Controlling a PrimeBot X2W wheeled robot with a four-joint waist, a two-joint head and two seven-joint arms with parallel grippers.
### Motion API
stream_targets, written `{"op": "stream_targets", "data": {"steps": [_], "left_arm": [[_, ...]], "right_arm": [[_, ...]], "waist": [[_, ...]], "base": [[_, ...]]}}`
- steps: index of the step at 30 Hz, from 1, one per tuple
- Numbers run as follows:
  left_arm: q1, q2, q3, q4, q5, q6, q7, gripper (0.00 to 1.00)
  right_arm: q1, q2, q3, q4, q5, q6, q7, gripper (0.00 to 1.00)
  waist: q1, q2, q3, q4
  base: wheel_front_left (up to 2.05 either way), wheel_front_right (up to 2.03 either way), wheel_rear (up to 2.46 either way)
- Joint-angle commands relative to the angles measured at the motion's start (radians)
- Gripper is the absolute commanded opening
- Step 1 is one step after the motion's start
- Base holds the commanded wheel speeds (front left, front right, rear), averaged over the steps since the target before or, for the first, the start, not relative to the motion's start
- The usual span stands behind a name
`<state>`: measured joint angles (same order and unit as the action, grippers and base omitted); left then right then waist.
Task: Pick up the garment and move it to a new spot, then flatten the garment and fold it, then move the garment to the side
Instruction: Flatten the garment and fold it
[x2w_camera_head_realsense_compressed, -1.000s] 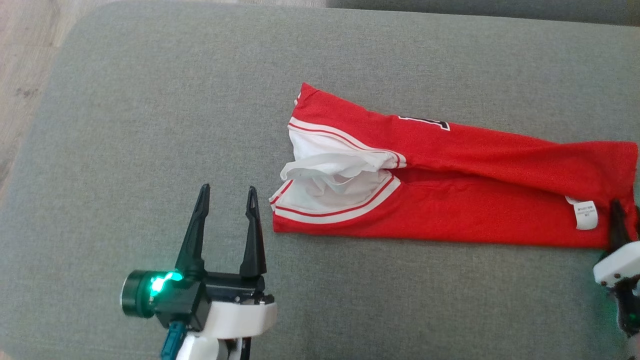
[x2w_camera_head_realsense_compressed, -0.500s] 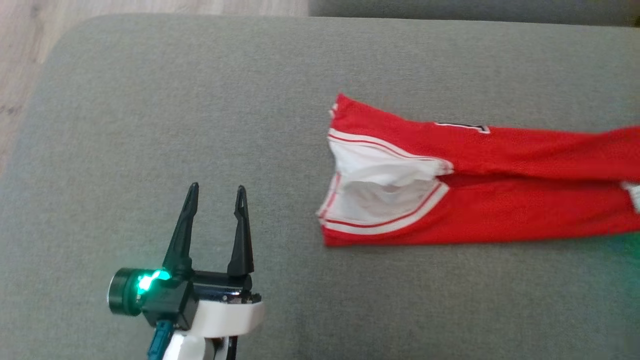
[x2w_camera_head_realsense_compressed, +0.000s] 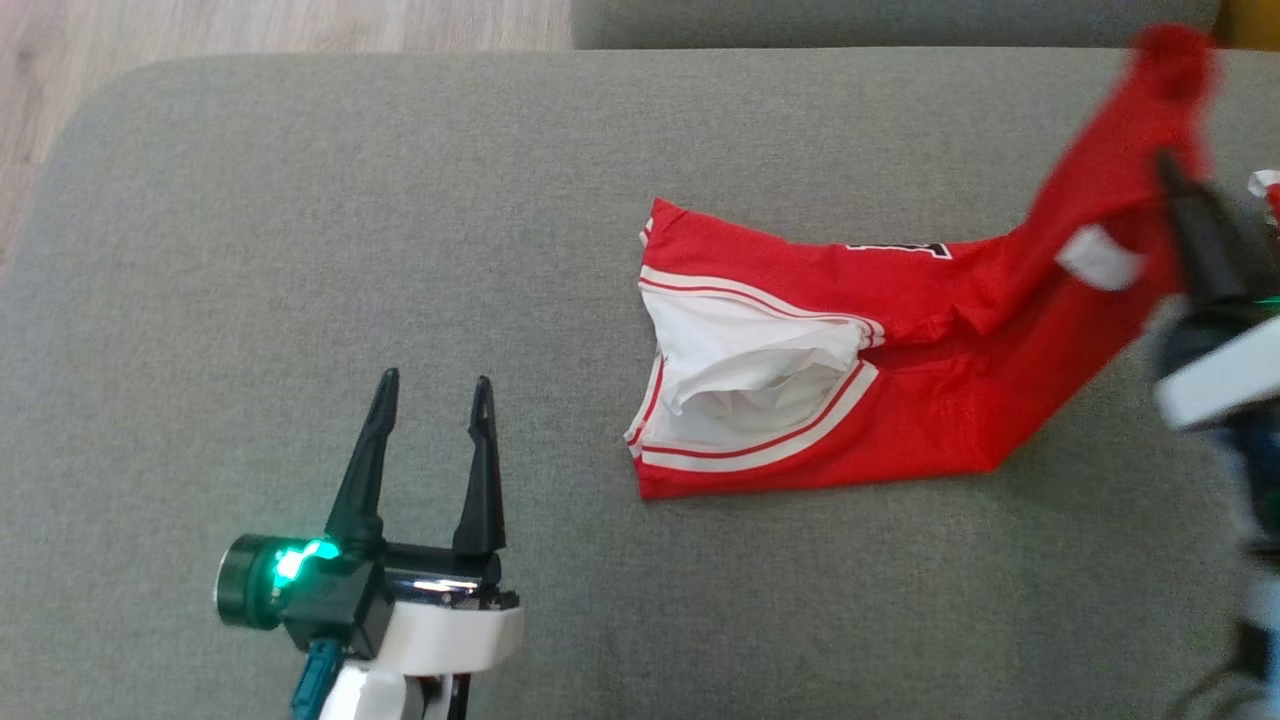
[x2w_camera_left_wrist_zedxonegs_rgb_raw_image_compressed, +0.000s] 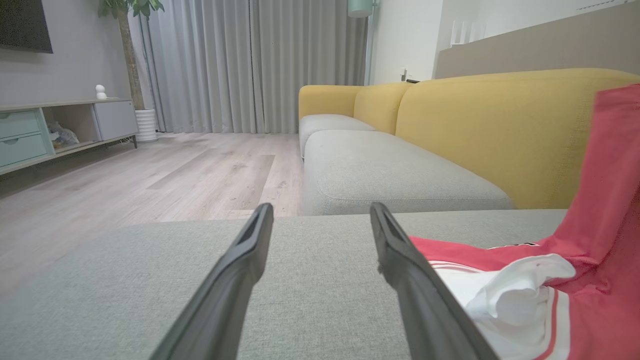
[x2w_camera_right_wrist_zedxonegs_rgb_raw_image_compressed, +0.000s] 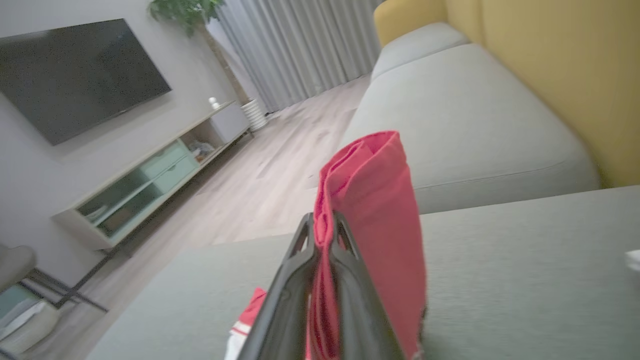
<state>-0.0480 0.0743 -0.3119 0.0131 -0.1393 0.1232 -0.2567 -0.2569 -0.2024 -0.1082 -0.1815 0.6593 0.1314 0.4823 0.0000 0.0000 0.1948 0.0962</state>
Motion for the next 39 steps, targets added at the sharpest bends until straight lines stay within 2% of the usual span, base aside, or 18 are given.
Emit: {"op": "stream_targets", "data": {"steps": [1,4,8,10,12,20,21,27,28,29,30,34,36,39], "left_arm": [[-0.022,-0.007,0.038,-0.029,0.009,-0.003,-0.005,1.00],[-0.029,-0.013,0.031,-0.024,0.006,-0.011,-0.005,1.00],[-0.033,-0.018,0.024,-0.012,0.001,-0.020,-0.005,1.00],[-0.034,-0.019,0.020,-0.005,0.001,-0.022,-0.005,1.00],[-0.033,-0.021,0.019,-0.001,0.000,-0.023,-0.005,1.00],[-0.034,-0.023,0.004,0.012,-0.003,-0.031,-0.005,1.00],[-0.034,-0.023,0.004,0.012,-0.003,-0.031,-0.005,1.00],[-0.025,-0.024,-0.002,0.019,-0.010,-0.027,-0.005,1.00],[-0.023,-0.024,-0.003,0.019,-0.011,-0.026,-0.005,1.00],[-0.020,-0.024,-0.002,0.019,-0.012,-0.024,-0.005,1.00],[-0.017,-0.024,-0.001,0.019,-0.012,-0.022,-0.005,1.00],[-0.008,-0.024,0.000,0.019,-0.011,-0.016,-0.005,1.00],[-0.006,-0.024,0.004,0.014,-0.008,-0.013,-0.005,1.00],[0.000,-0.024,0.017,0.002,-0.004,-0.006,-0.005,1.00]], "right_arm": [[-0.036,0.017,0.034,-0.050,0.000,-0.001,0.012,0.00],[-0.043,0.099,0.118,-0.050,-0.011,-0.001,0.025,0.00],[-0.055,0.143,0.223,0.048,-0.038,-0.001,-0.024,0.00],[-0.060,0.150,0.271,0.111,-0.032,-0.001,-0.058,0.00],[-0.065,0.151,0.333,0.177,0.022,-0.001,-0.104,0.00],[-0.161,0.152,0.514,0.457,0.152,-0.001,-0.339,0.00],[-0.161,0.152,0.514,0.457,0.152,-0.001,-0.339,0.00],[-0.206,0.152,0.677,0.577,0.233,-0.001,-0.426,0.00],[-0.208,0.152,0.696,0.595,0.240,-0.001,-0.435,0.12],[-0.211,0.152,0.709,0.616,0.243,-0.001,-0.447,0.50],[-0.215,0.152,0.724,0.631,0.242,-0.001,-0.463,1.00],[-0.226,0.152,0.785,0.622,0.275,-0.001,-0.546,1.00],[-0.234,0.152,0.774,0.627,0.256,-0.001,-0.610,1.00],[-0.236,0.152,0.711,0.658,0.163,-0.001,-0.692,1.00]], "waist": [[0.0000,0.0000,0.003,0.003],[0.0000,0.0000,0.008,0.019],[0.0000,0.0000,0.010,0.046],[0.0000,0.0000,0.010,0.062],[0.0000,0.0000,0.011,0.076],[0.0000,0.0000,0.015,0.128],[0.0000,0.0000,0.015,0.128],[0.0000,0.0000,0.007,0.145],[0.0000,0.0000,0.005,0.145],[0.0000,0.0000,0.002,0.144],[0.0000,0.0000,-0.001,0.142],[0.0000,0.0000,-0.017,0.127],[0.0000,0.0000,-0.025,0.113],[0.0000,0.0000,-0.038,0.086]], "base": [[0.00,0.00,0.00],[0.00,0.00,0.00],[0.00,0.00,0.00],[0.00,0.00,0.00],[0.00,0.00,0.00],[0.00,0.00,0.00],[0.00,0.00,0.00],[0.00,0.00,0.00],[0.00,0.00,0.00],[0.00,0.00,0.00],[0.00,0.00,0.00],[0.00,0.00,0.00],[0.00,0.00,0.00],[0.00,0.00,0.00]]}}
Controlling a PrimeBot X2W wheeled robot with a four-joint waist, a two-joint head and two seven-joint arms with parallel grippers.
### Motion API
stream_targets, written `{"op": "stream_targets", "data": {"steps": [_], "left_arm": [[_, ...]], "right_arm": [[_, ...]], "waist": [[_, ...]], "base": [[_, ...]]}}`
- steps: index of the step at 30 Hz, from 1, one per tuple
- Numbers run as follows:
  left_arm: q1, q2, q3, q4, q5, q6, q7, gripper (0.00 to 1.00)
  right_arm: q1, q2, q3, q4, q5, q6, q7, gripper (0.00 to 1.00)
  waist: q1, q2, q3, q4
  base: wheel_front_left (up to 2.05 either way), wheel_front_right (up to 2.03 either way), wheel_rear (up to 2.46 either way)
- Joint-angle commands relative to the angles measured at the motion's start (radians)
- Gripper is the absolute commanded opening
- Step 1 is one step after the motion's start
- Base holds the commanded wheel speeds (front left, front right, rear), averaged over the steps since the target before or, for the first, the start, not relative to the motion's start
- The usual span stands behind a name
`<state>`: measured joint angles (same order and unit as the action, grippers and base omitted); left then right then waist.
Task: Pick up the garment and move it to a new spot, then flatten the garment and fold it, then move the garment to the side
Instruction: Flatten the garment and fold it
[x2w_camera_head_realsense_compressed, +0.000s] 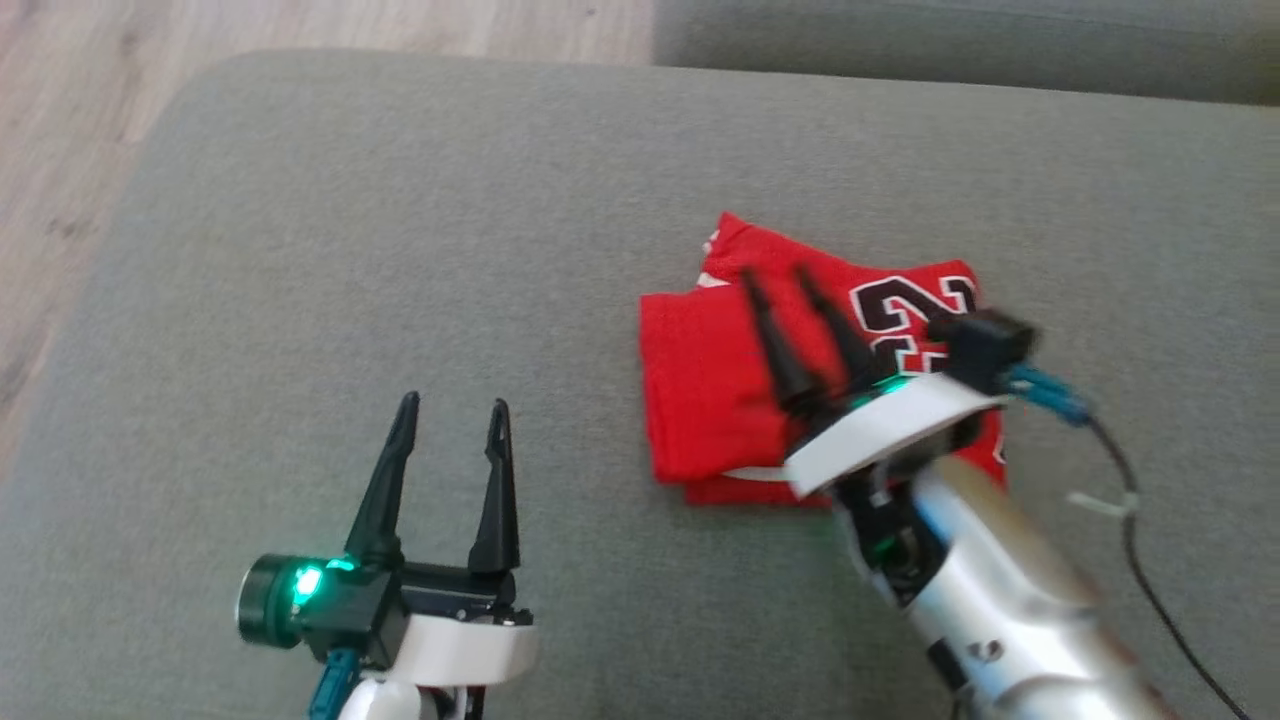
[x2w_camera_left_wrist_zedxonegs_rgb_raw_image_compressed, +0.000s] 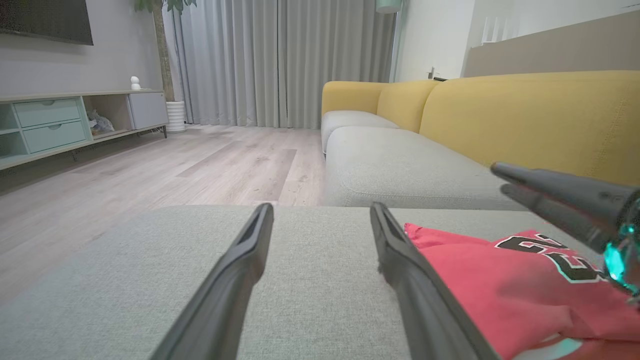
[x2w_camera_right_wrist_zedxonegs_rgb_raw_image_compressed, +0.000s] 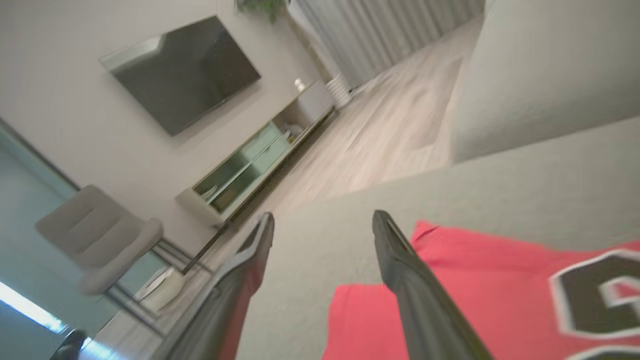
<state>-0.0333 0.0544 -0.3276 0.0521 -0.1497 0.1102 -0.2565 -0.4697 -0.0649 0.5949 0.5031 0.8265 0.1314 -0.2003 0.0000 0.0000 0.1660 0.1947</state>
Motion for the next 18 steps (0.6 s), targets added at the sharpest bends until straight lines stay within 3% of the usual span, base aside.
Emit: {"op": "stream_targets", "data": {"steps": [1,5,7,10,18], "left_arm": [[-0.012,-0.004,0.036,-0.042,0.007,0.009,-0.005,1.00],[0.008,-0.004,0.048,-0.057,0.002,0.018,-0.005,1.00],[0.024,-0.004,0.052,-0.070,-0.001,0.027,-0.005,1.00],[0.035,-0.004,0.065,-0.082,0.002,0.039,-0.005,1.00],[0.104,-0.004,0.084,-0.063,0.006,0.048,-0.005,1.00]], "right_arm": [[-0.014,0.015,-0.025,-0.021,-0.031,-0.001,-0.025,1.00],[0.053,-0.035,-0.145,-0.045,-0.157,-0.001,-0.058,1.00],[0.146,-0.072,-0.258,-0.123,-0.256,-0.001,-0.061,1.00],[0.248,-0.108,-0.328,-0.198,-0.388,-0.001,-0.061,1.00],[0.439,-0.092,-0.422,-0.266,-0.583,-0.001,-0.061,1.00]], "waist": [[0.0000,0.0000,-0.014,-0.023],[0.0000,0.0000,-0.040,-0.067],[0.0000,0.0000,-0.057,-0.096],[0.0000,0.0000,-0.068,-0.118],[0.0000,0.0000,-0.118,-0.133]], "base": [[0.00,0.00,0.00],[0.00,0.00,0.00],[0.00,0.00,0.00],[0.00,0.00,0.00],[0.00,0.00,0.00]]}}
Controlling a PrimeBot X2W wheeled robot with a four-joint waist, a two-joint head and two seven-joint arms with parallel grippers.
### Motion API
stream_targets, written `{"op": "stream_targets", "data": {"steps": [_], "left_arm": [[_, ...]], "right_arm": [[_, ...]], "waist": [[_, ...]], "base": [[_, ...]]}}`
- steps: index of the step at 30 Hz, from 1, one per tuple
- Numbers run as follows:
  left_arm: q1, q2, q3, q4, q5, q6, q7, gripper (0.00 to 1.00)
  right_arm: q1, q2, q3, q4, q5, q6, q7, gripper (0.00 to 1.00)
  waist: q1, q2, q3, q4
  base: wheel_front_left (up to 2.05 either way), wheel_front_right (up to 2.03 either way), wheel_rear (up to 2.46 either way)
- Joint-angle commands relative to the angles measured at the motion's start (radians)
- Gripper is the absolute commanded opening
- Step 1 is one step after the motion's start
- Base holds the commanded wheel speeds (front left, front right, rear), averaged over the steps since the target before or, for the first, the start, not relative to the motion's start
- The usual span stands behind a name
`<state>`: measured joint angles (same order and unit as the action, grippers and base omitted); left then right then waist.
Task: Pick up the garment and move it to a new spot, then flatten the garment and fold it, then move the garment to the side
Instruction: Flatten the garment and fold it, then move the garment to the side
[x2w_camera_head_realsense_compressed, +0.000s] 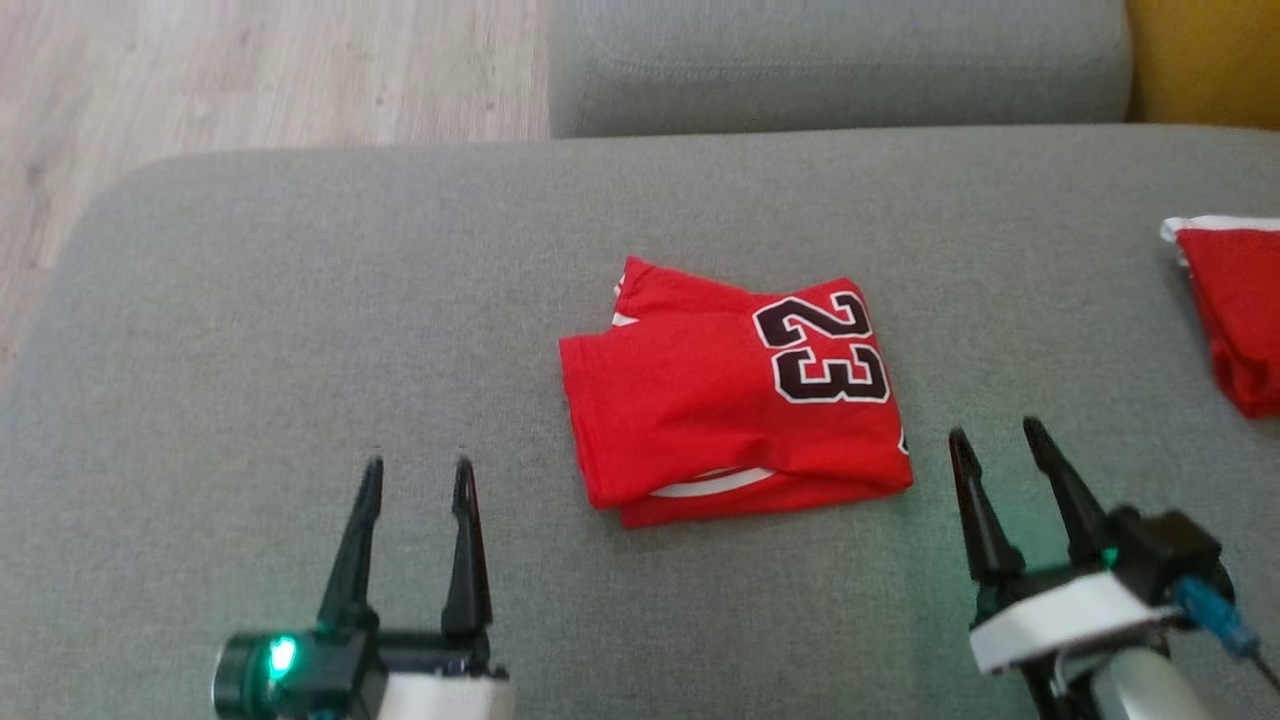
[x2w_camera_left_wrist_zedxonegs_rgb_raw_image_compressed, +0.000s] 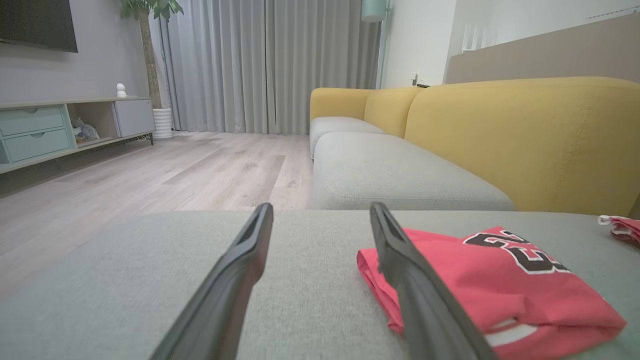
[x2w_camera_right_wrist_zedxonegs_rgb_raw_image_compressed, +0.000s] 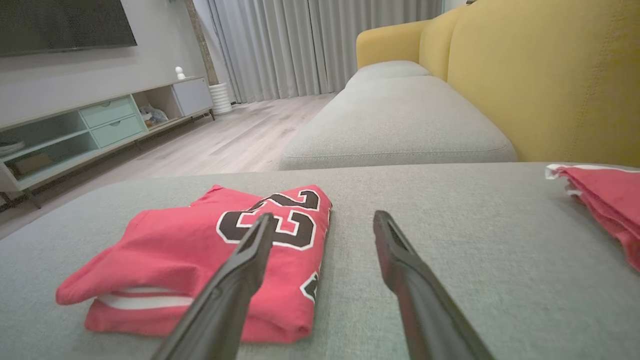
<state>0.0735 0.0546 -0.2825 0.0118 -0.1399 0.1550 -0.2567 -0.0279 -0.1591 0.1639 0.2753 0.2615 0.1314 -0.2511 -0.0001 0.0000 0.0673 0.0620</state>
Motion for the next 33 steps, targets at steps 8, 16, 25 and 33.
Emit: {"op": "stream_targets", "data": {"steps": [8,16,25,33], "left_arm": [[0.056,-0.004,0.046,0.016,-0.012,0.001,-0.005,1.00],[0.105,-0.004,0.083,0.035,-0.024,0.000,-0.005,1.00],[0.133,-0.004,0.105,0.052,-0.033,-0.006,-0.005,1.00],[0.141,-0.004,0.101,0.065,-0.030,-0.008,-0.005,1.00]], "right_arm": [[0.086,0.038,-0.026,-0.053,-0.080,-0.001,-0.011,1.00],[0.137,0.061,-0.016,-0.057,-0.115,-0.001,-0.011,1.00],[0.173,0.075,-0.015,-0.049,-0.131,-0.001,-0.011,1.00],[0.179,0.083,-0.025,-0.039,-0.137,-0.001,-0.011,1.00]], "waist": [[0.0001,0.0000,-0.080,0.002],[0.0001,0.0000,-0.135,-0.018],[0.0001,0.0000,-0.174,-0.037],[0.0001,0.0000,-0.187,-0.039]], "base": [[0.00,0.00,0.00],[0.00,0.00,0.00],[0.00,0.00,0.00],[0.00,0.00,0.00]]}}
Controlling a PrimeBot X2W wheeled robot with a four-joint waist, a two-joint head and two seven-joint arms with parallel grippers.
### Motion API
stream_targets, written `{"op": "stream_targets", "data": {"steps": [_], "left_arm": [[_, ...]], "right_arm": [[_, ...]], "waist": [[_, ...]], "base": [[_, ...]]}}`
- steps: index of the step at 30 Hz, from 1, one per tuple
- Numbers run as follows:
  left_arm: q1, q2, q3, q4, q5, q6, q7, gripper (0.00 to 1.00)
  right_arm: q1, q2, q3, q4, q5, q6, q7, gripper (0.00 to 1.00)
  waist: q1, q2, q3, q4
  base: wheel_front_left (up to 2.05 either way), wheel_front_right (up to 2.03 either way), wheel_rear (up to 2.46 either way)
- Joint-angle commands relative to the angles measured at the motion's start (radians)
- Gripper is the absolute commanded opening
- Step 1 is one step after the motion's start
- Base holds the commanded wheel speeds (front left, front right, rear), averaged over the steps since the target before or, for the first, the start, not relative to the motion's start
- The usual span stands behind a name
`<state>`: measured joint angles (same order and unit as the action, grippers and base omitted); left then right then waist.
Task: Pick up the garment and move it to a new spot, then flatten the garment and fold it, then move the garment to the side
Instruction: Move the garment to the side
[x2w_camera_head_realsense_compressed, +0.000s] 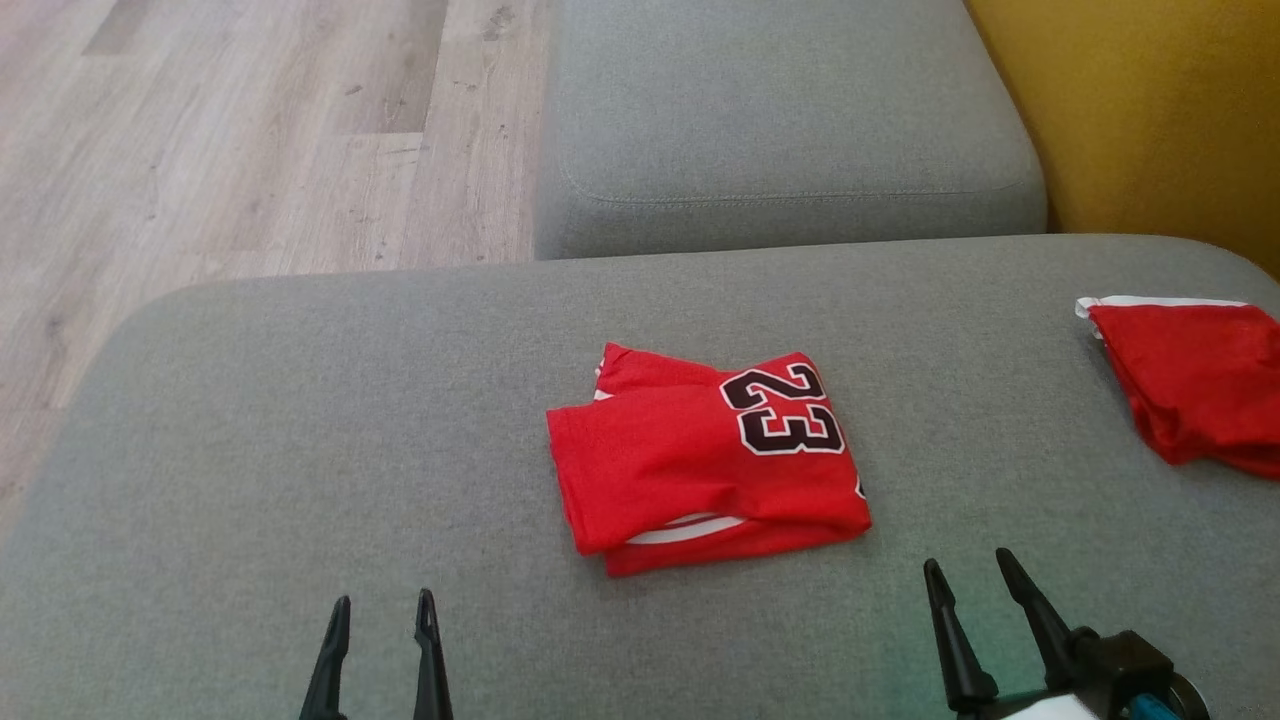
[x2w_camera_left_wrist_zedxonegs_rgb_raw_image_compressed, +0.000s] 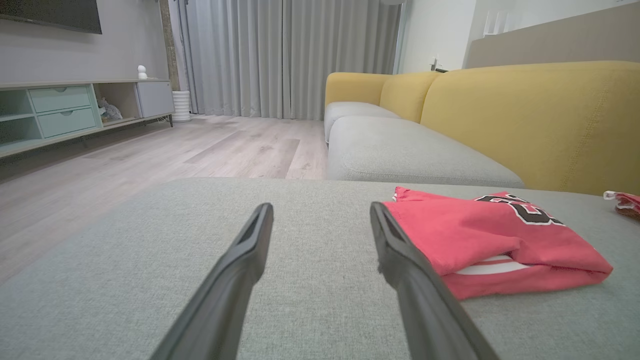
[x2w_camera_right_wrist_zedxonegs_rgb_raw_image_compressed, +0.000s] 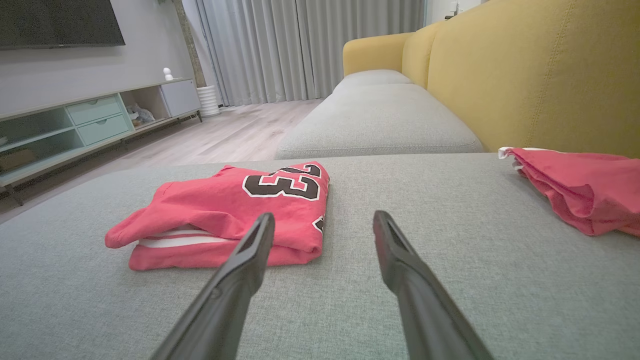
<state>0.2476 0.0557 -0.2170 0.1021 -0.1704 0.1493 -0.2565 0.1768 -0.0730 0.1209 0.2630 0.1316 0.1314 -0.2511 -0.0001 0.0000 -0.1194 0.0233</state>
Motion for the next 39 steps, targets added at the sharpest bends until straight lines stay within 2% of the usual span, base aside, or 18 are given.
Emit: {"op": "stream_targets", "data": {"steps": [1,21,29,39], "left_arm": [[-0.033,-0.005,0.036,-0.024,0.001,-0.003,-0.005,1.00],[-0.046,-0.005,0.027,-0.031,0.015,0.002,-0.005,1.00],[-0.081,-0.005,-0.003,-0.025,0.031,-0.009,-0.005,1.00],[-0.151,-0.005,-0.041,-0.029,0.031,-0.017,-0.005,1.00]], "right_arm": [[-0.025,-0.002,0.018,-0.027,-0.007,-0.001,-0.011,1.00],[-0.059,0.010,0.006,0.000,-0.004,-0.001,-0.011,1.00],[-0.263,0.018,0.043,0.158,0.014,-0.001,-0.011,1.00],[-0.596,0.022,-0.001,0.497,0.031,-0.001,-0.003,1.00]], "waist": [[0.0001,0.0000,0.000,0.001],[0.0001,0.0000,0.055,0.016],[0.0001,0.0000,0.130,0.038],[0.0001,0.0000,0.223,0.105]], "base": [[0.00,0.00,0.00],[0.00,0.00,0.00],[0.00,0.00,0.00],[0.00,0.00,0.00]]}}
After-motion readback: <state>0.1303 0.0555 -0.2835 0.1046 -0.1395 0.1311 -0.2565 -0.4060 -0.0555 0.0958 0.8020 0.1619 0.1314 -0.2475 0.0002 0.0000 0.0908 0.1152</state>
